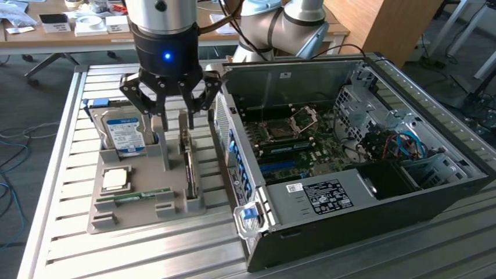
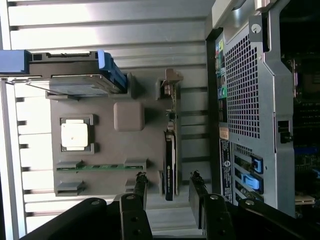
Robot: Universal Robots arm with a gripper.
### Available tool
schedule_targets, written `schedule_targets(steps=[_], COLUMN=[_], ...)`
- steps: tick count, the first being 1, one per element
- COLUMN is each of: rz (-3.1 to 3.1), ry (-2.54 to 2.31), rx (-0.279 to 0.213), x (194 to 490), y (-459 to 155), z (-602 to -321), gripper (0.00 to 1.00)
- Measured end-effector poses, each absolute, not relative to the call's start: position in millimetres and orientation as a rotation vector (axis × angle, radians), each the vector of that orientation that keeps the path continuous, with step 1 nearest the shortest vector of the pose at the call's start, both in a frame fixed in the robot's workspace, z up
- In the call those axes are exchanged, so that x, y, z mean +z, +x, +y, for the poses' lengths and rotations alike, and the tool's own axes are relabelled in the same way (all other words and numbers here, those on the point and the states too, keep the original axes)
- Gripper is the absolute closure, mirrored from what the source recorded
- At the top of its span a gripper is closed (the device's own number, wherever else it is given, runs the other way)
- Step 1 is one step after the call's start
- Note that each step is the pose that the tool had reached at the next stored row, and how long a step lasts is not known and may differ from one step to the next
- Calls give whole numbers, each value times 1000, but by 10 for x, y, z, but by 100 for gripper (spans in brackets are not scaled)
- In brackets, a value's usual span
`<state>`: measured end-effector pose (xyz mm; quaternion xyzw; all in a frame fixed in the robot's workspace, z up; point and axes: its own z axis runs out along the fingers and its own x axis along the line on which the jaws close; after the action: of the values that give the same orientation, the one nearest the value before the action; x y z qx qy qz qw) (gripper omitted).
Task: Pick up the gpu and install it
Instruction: 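Pick up the gpu and move the gpu toward the slot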
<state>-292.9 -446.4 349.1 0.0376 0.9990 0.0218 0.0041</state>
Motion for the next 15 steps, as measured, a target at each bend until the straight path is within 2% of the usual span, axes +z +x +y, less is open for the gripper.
schedule_targets(steps=[15], rz=[3130], ry=[118], rx=[68], x=[3271], y=[-2929], z=[-4464], gripper=[53])
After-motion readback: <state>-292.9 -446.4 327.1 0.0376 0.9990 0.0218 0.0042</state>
